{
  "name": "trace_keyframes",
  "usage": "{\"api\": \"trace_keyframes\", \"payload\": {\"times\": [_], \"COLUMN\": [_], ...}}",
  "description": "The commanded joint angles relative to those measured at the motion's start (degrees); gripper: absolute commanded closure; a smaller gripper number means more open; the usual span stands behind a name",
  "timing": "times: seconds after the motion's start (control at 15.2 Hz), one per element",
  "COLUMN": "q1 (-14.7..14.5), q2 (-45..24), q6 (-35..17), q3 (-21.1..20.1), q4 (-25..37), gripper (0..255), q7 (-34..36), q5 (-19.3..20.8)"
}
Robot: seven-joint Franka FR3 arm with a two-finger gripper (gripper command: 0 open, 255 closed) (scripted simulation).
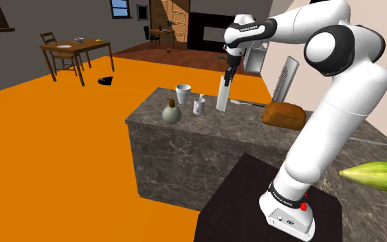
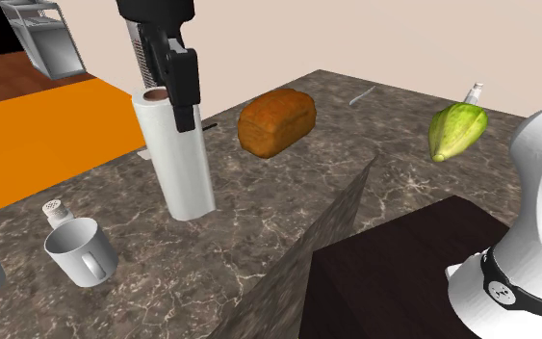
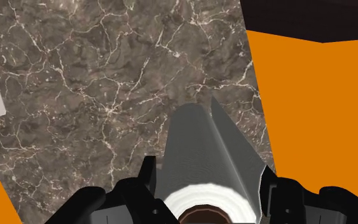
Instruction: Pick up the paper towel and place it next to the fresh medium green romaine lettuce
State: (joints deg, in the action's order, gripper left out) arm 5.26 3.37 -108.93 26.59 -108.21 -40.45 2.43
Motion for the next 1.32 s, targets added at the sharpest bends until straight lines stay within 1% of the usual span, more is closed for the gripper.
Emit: {"api": "trace_keyframes", "payload": {"times": [0.0, 0.66, 1.25], "q1": [0.0, -0.1, 0.1], "q2": [0.0, -0.4, -2.2], "q6": [1.5, 9.3, 16.6], "q3": [0.0, 0.0, 0.2], "q4": [1.5, 9.7, 18.5], "gripper": [255, 255, 255], "q7": [0.0, -0.3, -1.0], "q5": [0.0, -0.3, -1.1]}}
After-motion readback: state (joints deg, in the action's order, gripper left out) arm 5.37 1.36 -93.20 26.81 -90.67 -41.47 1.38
